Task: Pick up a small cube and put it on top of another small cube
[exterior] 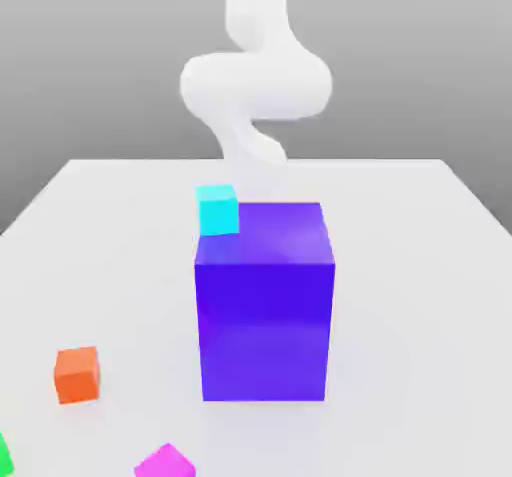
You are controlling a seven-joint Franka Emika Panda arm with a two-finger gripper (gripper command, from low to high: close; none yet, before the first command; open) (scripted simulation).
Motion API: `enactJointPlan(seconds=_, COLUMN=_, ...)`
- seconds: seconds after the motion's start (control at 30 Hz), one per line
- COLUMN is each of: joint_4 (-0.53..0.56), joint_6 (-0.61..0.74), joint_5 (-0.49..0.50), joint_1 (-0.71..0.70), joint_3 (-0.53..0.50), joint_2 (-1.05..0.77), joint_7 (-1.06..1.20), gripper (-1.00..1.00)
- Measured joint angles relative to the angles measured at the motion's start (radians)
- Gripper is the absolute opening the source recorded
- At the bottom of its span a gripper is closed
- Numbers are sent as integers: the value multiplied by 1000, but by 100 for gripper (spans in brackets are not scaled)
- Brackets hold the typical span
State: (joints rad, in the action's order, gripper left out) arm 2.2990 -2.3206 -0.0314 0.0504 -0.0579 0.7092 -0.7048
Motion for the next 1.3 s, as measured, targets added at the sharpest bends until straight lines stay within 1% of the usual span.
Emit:
enactJointPlan(seconds=0.17, joint_4=-2, joint_6=-42, joint_5=-78, joint_1=92, joint_3=-113, joint_2=-186, joint_7=205, gripper=0)
enactJointPlan(seconds=0.37, joint_4=-5, joint_6=-90, joint_5=-188, joint_1=171, joint_3=-220, joint_2=-405, joint_7=457, gripper=0)
enactJointPlan(seconds=0.5, joint_4=-8, joint_6=-119, joint_5=-263, joint_1=195, joint_3=-262, joint_2=-552, joint_7=626, gripper=0)
enactJointPlan(seconds=0.67, joint_4=-9, joint_6=-162, joint_5=-331, joint_1=189, joint_3=-275, joint_2=-730, joint_7=819, gripper=0)
enactJointPlan(seconds=0.83, joint_4=-7, joint_6=-219, joint_5=-340, joint_1=163, joint_3=-270, joint_2=-891, joint_7=972, gripper=0)
enactJointPlan(seconds=1.07, joint_4=1, joint_6=-325, joint_5=-258, joint_1=133, joint_3=-283, joint_2=-1083, joint_7=1110, gripper=0)
enactJointPlan(seconds=1.17, joint_4=-22, joint_6=-402, joint_5=-302, joint_1=92, joint_3=-234, joint_2=-1191, joint_7=1159, gripper=0)
enactJointPlan(seconds=1.2, joint_4=-30, joint_6=-428, joint_5=-321, joint_1=75, joint_3=-213, joint_2=-1226, joint_7=1174, gripper=-100)
enactJointPlan(seconds=1.3, joint_4=-30, joint_6=-427, joint_5=-321, joint_1=75, joint_3=-213, joint_2=-1226, joint_7=1174, gripper=-100)
